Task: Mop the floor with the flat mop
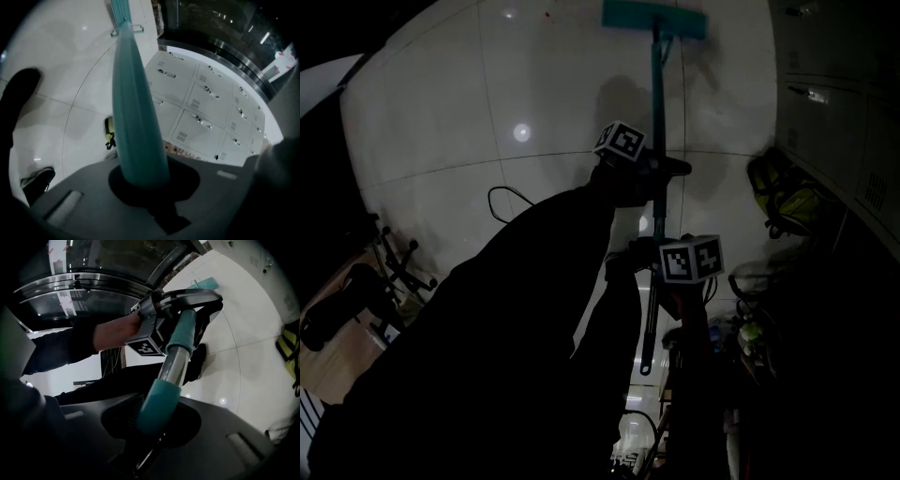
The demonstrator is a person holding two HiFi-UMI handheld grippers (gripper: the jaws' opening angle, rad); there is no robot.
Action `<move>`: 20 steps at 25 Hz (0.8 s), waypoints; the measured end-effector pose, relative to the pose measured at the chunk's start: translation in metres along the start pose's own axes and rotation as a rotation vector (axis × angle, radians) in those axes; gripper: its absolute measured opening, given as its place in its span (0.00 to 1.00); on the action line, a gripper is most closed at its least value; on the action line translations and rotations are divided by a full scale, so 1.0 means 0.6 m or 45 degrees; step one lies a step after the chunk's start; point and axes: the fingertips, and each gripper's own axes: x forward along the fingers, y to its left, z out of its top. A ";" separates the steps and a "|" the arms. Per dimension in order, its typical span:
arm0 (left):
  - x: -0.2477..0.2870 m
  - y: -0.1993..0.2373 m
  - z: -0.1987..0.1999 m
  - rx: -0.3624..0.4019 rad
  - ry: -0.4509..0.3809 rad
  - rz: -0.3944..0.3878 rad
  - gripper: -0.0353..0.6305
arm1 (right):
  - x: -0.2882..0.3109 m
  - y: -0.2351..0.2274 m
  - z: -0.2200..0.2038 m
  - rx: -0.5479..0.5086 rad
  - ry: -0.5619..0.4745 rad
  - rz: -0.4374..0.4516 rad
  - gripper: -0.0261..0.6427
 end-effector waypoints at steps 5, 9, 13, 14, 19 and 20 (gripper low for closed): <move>0.024 0.059 -0.175 -0.013 -0.001 0.009 0.11 | 0.011 0.004 -0.185 0.011 0.009 0.014 0.20; 0.040 0.111 -0.294 -0.024 0.009 0.024 0.11 | 0.022 -0.003 -0.315 -0.003 0.026 0.038 0.20; 0.050 0.159 -0.377 -0.045 0.025 0.049 0.11 | 0.036 -0.023 -0.409 -0.024 0.068 0.032 0.20; 0.052 0.167 -0.391 -0.045 0.029 0.052 0.11 | 0.039 -0.029 -0.427 -0.033 0.085 0.016 0.20; 0.066 0.198 -0.436 -0.071 0.060 0.061 0.11 | 0.043 -0.050 -0.478 -0.053 0.121 -0.026 0.20; 0.068 0.201 -0.441 -0.073 0.066 0.066 0.11 | 0.044 -0.051 -0.482 -0.048 0.114 -0.020 0.20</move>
